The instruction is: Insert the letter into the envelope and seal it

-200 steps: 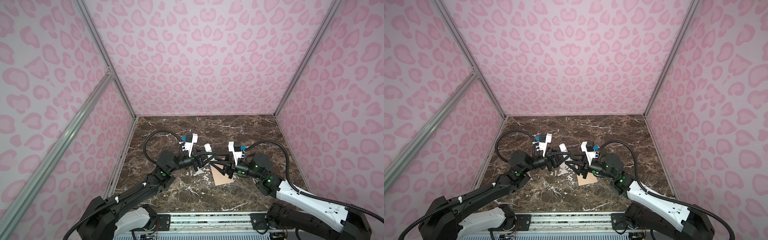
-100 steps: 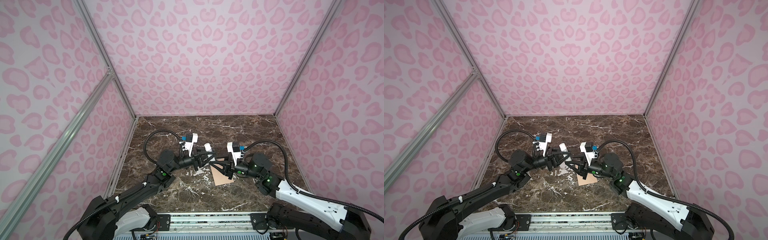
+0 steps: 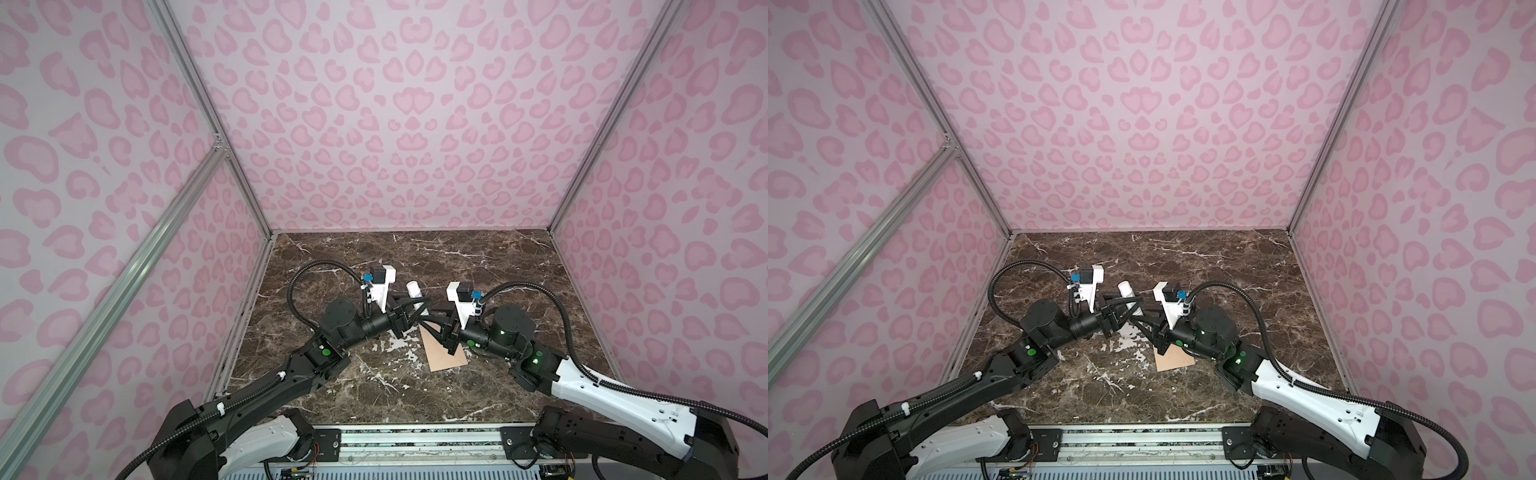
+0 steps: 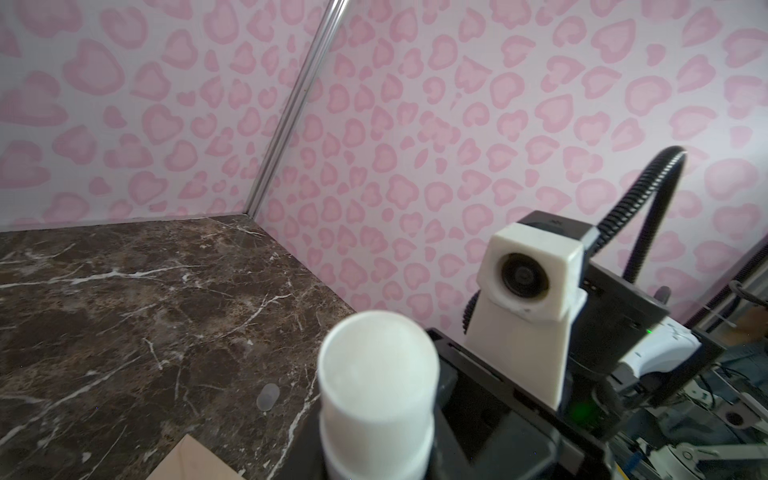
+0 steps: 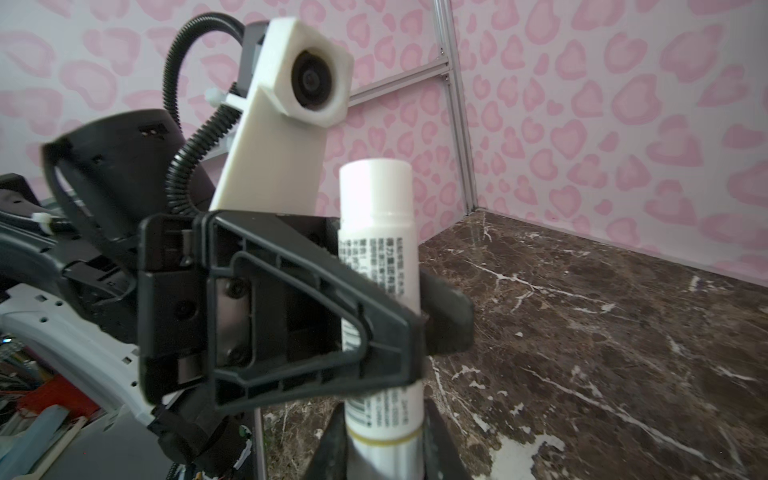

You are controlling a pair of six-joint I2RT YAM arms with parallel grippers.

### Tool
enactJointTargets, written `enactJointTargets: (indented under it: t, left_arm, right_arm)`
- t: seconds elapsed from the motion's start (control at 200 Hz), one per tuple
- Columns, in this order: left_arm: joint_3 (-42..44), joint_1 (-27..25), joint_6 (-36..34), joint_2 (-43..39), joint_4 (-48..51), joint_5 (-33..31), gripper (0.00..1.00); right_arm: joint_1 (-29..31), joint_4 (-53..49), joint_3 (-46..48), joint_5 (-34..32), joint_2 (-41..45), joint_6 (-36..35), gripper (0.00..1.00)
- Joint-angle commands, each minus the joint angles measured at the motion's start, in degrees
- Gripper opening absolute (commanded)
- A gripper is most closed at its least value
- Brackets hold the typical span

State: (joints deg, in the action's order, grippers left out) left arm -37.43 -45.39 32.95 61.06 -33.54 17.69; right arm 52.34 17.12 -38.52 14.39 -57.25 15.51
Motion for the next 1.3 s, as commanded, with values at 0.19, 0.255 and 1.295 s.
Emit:
enactJointTargets:
  t: [0.19, 0.255, 1.295]
  left_arm:
    - [1.16, -1.38, -0.96, -1.03, 5.24, -15.11, 0.04]
    - [1.15, -1.94, -0.74, -0.94, 5.16, -16.61, 0.04]
    - [2.4, 0.12, -2.1, -6.05, 5.71, -17.39, 0.04]
  right_arm:
    - [13.83, 1.07, -3.58, -37.32, -3.78, -12.54, 0.17]
    - [17.52, 2.05, -4.68, -44.35, -5.8, -15.99, 0.16]
    - [11.6, -3.86, 4.11, -18.06, 2.38, -11.66, 0.46]
